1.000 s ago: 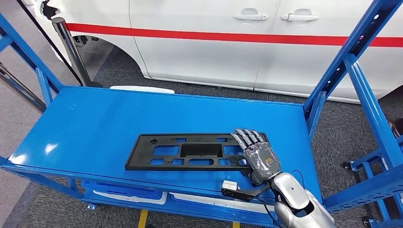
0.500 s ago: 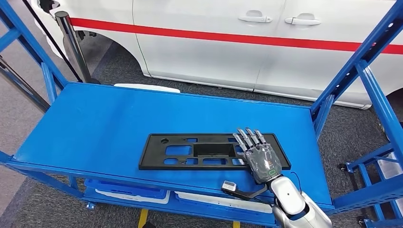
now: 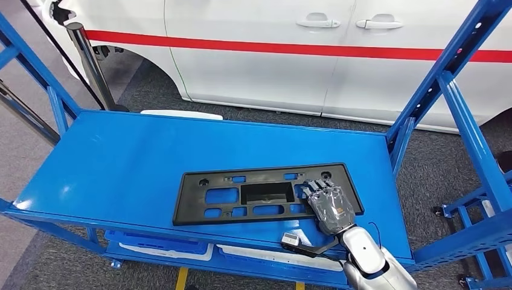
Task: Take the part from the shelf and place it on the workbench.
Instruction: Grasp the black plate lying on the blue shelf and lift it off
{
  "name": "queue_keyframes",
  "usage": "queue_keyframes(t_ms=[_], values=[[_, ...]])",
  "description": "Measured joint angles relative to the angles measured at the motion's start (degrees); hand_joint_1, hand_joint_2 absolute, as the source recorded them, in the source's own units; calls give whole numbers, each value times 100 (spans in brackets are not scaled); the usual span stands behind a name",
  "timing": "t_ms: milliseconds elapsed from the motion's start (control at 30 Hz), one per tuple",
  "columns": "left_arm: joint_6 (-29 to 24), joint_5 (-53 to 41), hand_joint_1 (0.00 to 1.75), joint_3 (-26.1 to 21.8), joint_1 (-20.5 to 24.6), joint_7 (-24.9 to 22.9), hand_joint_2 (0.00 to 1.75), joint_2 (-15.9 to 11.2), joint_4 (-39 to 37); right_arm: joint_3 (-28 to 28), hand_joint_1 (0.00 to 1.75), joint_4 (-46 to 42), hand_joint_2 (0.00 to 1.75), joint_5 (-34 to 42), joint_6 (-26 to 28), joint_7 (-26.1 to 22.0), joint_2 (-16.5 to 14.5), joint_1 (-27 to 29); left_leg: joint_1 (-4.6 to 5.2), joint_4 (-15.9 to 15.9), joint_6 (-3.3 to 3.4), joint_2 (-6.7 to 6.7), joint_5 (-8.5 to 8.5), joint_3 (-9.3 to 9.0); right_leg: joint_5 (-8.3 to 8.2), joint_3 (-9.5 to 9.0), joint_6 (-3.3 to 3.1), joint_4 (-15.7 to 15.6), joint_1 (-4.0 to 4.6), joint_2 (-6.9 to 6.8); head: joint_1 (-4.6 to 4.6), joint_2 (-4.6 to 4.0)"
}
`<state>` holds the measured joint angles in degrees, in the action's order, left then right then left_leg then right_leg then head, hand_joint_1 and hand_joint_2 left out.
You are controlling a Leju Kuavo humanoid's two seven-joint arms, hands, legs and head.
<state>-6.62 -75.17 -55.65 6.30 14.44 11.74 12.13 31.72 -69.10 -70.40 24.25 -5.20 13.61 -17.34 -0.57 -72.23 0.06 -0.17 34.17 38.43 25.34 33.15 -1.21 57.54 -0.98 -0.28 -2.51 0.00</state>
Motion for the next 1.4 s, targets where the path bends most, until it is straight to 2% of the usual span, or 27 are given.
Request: queue_keyframes(t_ms=[33, 67, 100, 133, 200, 233, 333, 367, 433, 500, 533, 567, 600, 667, 700, 733, 833, 900, 933, 1000, 1033, 1067, 1100, 1167, 1200, 1267, 1400], values=[[-4, 1, 0, 0, -8, -3, 0, -1, 0, -19, 175, 8, 175, 10, 12, -23, -11, 23, -11, -175, -15, 0, 20, 82, 1, 0, 1, 2, -1, -1, 1, 0], [-9, 2, 0, 0, -14, -5, 0, -2, 0, -42, 175, 13, 175, 28, 22, -48, -20, 50, -22, -128, -24, 1, -73, 59, 3, -3, 6, 6, -6, 0, 0, 0], [-12, 3, 0, 0, -16, -6, 0, -3, 0, -68, 175, 16, 175, 51, 30, -70, -29, 78, -31, 137, -30, 1, -256, -68, 8, -8, 17, 14, -14, 2, 1, 0], [-15, 5, 0, 0, -13, -6, 0, -4, 0, -99, 175, 13, 175, 84, 34, -93, -40, 103, -41, 559, -32, 2, -471, -266, 19, -10, 36, 31, -21, 5, 0, 0], [-19, 7, 0, 1, -2, -5, 0, -4, 0, -168, 175, -8, 175, 155, 33, -132, -55, 132, -31, 1233, -5, -9, -711, -581, 41, 9, 102, 77, -14, 17, -3, 0], [-20, 8, 0, 2, 0, -4, 0, -4, 0, -201, 175, -23, 175, 184, 30, -145, -58, 142, -21, 1383, 24, -15, -736, -643, 42, 22, 142, 90, -3, 24, -6, 0], [-22, 9, 0, 2, -5, -4, 0, -5, 0, -280, 175, -49, 175, 227, 26, -151, -60, 168, -5, 1424, 147, -21, -755, -644, 35, 32, 251, 85, -13, 34, -8, 0], [-26, 11, 0, 2, -2, -4, 0, -5, 0, -302, 175, -61, 175, 237, 31, -156, -61, 180, -9, 1447, 191, -17, -774, -650, 94, 64, 277, 156, -25, 34, -9, 0], [-35, 22, 0, 2, 7, -4, 0, -4, 0, -334, 175, -111, 175, 250, 66, -178, -62, 220, -16, 1480, 260, -10, -805, -651, 391, 288, 307, 641, -36, 31, -11, 0], [-48, 45, 0, 2, 4, -4, 0, -4, 0, -370, 175, -226, 175, 242, 169, -202, -63, 319, 2, 1475, 291, -10, -803, -637, 721, 651, 320, 1398, -33, 31, -12, 0], [-56, 56, 0, 2, -3, -4, 0, -4, 0, -391, 175, -314, 175, 224, 250, -209, -64, 388, 12, 1470, 299, -13, -796, -637, 770, 772, 320, 1638, -33, 31, -12, 0], [-66, 65, 0, 2, -10, -3, 0, -4, 0, -409, 175, -411, 175, 199, 338, -211, -67, 456, 19, 1461, 303, -17, -788, -638, 727, 813, 315, 1704, -32, 31, -12, 0], [-74, 73, 0, 1, -16, 1, 0, -4, 0, -421, 175, -538, 175, 161, 443, -212, -75, 522, 24, 1448, 301, -23, -775, -642, 573, 740, 300, 1529, -31, 31, -12, 0], [-78, 103, 0, 0, -22, 31, 0, 1, 0, -428, 175, -867, 175, 49, 682, -206, -107, 647, 32, 1416, 275, -30, -735, -652, 207, 389, 248, 785, -20, 30, -12, 0], [-70, 124, 0, -1, -23, 53, 0, 4, 0, -430, 175, -1067, 175, -15, 814, -199, -140, 716, 40, 1392, 251, -31, -711, -650, 93, 230, 221, 445, -5, 33, -11, 0], [-57, 147, 0, -2, -23, 75, 0, 6, 0, -430, 175, -1291, 175, -81, 945, -184, -190, 794, 47, 1379, 225, -30, -694, -646, 57, 141, 201, 251, 13, 35, -10, 0], [-25, 199, 0, -11, -33, 114, 0, 6, 0, -411, 175, -1931, 175, -227, 1258, -146, -383, 1038, 49, 1385, 137, -27, -663, -648, 83, 112, 139, 170, 30, 39, -9, 0], [-20, 230, 0, -16, -44, 140, 0, 5, 0, -377, 175, -2262, 175, -328, 1398, -138, -499, 1157, 41, 1215, 69, -22, -523, -589, 76, 85, 73, 130, -1, 33, -2, 0], [-15, 251, 0, -19, -47, 161, 0, 4, 0, -353, 175, -2398, 175, -394, 1443, -135, -553, 1204, 34, 967, 38, -19, -372, -477, 73, 72, 42, 113, -14, 27, 2, 0], [8, 290, 0, -27, -53, 227, 0, 4, 0, -301, 175, -2628, 175, -543, 1486, -132, -657, 1305, 20, 237, -5, -17, -30, -127, 81, 68, 4, 112, -7, 15, 8, -1], [29, 312, 0, -34, -59, 270, 0, 4, 0, -277, 175, -2731, 175, -618, 1494, -137, -709, 1364, 12, -79, -20, -16, 65, 36, 86, 66, -3, 114, -2, 12, 7, -1], [54, 333, 0, -43, -67, 312, 0, 4, 0, -254, 175, -2813, 175, -686, 1497, -147, -756, 1421, 7, -223, -28, -15, 55, 119, 91, 62, -7, 117, 1, 12, 7, -1], [81, 351, 0, -52, -75, 351, 0, 4, 0, -226, 175, -2885, 175, -753, 1498, -163, -803, 1475, 1, -145, -30, -15, -67, 97, 97, 53, -7, 120, 2, 17, 8, -1], [120, 378, 0, -66, -78, 407, 0, 3, 0, -169, 175, -2986, 175, -868, 1498, -193, -885, 1553, -5, 582, -11, -14, -485, -226, 116, 22, 10, 126, 3, 28, 7, 0], [137, 388, 0, -73, -75, 429, 0, 2, 0, -142, 175, -3027, 175, -926, 1499, -202, -926, 1580, 0, 966, 6, -14, -631, -406, 129, 12, 28, 134, 14, 32, 6, 0], [173, 410, 0, -93, -68, 467, 0, 2, 0, -93, 175, -3092, 175, -1037, 1504, -203, -1000, 1624, 17, 1352, 53, -21, -730, -581, 140, 10, 81, 145, 34, 35, 4, 0], [214, 430, 0, -141, -90, 484, 175, -2, 0, 16, 175, -3191, 175, -1208, 1509, -201, -1105, 1683, 20, 1413, 171, -26, -759, -599, 162, 17, 198, 168, 32, 37, 3, 0]])
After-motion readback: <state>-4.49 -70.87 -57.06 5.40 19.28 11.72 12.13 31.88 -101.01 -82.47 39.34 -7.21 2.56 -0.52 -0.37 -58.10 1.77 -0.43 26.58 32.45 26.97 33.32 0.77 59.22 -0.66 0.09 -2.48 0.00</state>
